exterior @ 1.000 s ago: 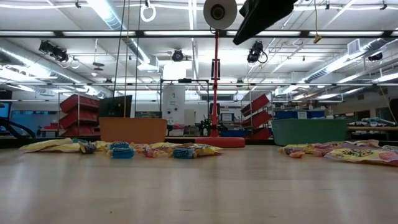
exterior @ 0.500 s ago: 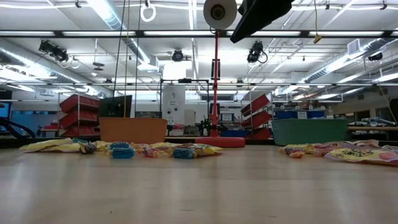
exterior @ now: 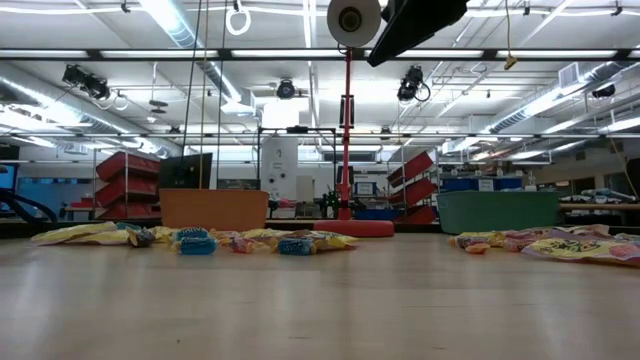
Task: Sort candy
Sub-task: Put the white candy into the blue bin
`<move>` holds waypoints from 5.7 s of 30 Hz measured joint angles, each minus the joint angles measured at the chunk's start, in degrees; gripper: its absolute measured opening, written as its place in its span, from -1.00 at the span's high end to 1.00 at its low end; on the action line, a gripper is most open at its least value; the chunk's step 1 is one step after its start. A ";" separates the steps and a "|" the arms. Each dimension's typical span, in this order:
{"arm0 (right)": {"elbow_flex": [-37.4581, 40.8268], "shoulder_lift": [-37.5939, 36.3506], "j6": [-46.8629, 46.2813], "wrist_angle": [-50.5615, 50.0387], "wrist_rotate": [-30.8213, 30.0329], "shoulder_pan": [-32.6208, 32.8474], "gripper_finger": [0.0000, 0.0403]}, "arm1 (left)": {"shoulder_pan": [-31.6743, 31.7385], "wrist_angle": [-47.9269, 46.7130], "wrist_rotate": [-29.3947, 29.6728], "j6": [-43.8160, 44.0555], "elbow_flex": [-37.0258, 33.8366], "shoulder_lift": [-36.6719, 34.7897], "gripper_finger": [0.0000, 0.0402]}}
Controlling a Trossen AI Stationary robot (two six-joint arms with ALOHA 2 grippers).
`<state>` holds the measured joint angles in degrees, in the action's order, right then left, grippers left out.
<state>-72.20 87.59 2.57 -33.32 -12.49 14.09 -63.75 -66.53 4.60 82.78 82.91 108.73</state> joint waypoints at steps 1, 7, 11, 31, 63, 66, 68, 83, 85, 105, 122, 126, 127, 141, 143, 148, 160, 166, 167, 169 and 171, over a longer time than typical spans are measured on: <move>0.00 0.00 0.01 0.12 0.00 0.00 0.66 | 0.00 0.10 0.04 0.00 0.00 0.00 1.00; 0.00 0.00 0.02 0.26 0.00 0.00 0.66 | 0.00 0.43 0.07 0.00 0.00 0.00 0.95; 0.00 0.00 0.02 0.26 0.00 0.00 0.66 | -0.01 0.36 0.07 0.01 0.00 0.02 0.89; 0.00 -0.89 0.45 -0.96 0.00 0.04 0.66 | 0.00 -2.89 -0.83 0.39 3.42 0.04 0.70; 0.00 -8.55 -21.06 -31.38 -0.51 8.19 0.66 | 15.58 -23.47 47.58 -41.41 21.97 -2.21 0.70; 0.00 -8.55 -21.08 -31.45 -1.81 9.41 0.66 | 18.76 -22.58 47.81 -45.67 21.97 -2.25 0.70; 0.01 -8.55 -21.07 -31.59 -3.07 10.15 0.66 | 20.92 -21.43 47.67 -48.76 21.97 -2.25 0.70; 0.00 -8.52 -32.13 -41.87 -15.07 10.97 0.66 | 35.84 2.54 26.92 -80.64 21.91 -2.27 0.71; 0.00 -8.52 -34.90 -43.71 -15.06 10.97 0.66 | 37.68 5.62 22.57 -84.22 21.28 -2.31 0.72; 0.00 -14.82 -37.57 -44.96 -18.36 11.63 0.66 | 46.24 16.89 2.24 -87.03 0.74 -5.77 0.85; 21.46 -24.49 -49.52 -25.60 -14.00 11.43 0.66 | 41.85 28.41 14.45 -73.35 -15.56 -26.80 0.87; 27.80 -24.08 -52.84 -19.89 -13.19 11.44 0.66 | 41.22 30.73 16.29 -73.30 -17.05 -26.71 0.87; 29.15 -24.06 -53.36 -18.69 -12.80 11.43 0.65 | 41.22 32.01 16.45 -73.31 -17.52 -26.59 0.87; 39.38 -23.85 -66.12 -9.33 -8.33 11.23 0.31 | 41.07 45.55 16.72 -71.58 -28.00 -26.45 0.87; 40.55 -23.85 -67.21 -7.99 -8.33 11.23 0.28 | 41.07 47.15 16.72 -71.56 -28.83 -26.45 0.87; 43.48 -23.09 -68.79 -1.64 -8.21 11.23 0.25 | 41.07 48.94 16.75 -71.58 -28.89 -26.45 0.87; 43.65 -14.65 -70.31 0.66 -6.61 11.17 0.26 | 41.07 51.58 16.79 -71.89 -28.89 -26.45 0.87; 43.55 -13.45 -70.69 0.99 -6.90 11.17 0.27 | 41.07 52.11 16.79 -71.97 -28.89 -26.45 0.87; 43.66 -13.86 -70.66 1.02 -6.83 11.17 0.27 | 41.07 52.13 16.79 -71.97 -28.89 -26.45 0.87; 43.70 -14.81 -70.50 0.96 -6.69 11.15 0.29 | 41.07 52.14 16.79 -71.98 -28.89 -26.45 0.87; 43.86 -15.73 -70.38 0.66 -6.51 11.15 0.32 | 41.07 52.16 16.79 -72.00 -28.89 -26.45 0.87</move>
<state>-28.34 71.86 -67.81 -32.65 -19.01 25.23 -22.68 -14.37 21.39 10.79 54.02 82.28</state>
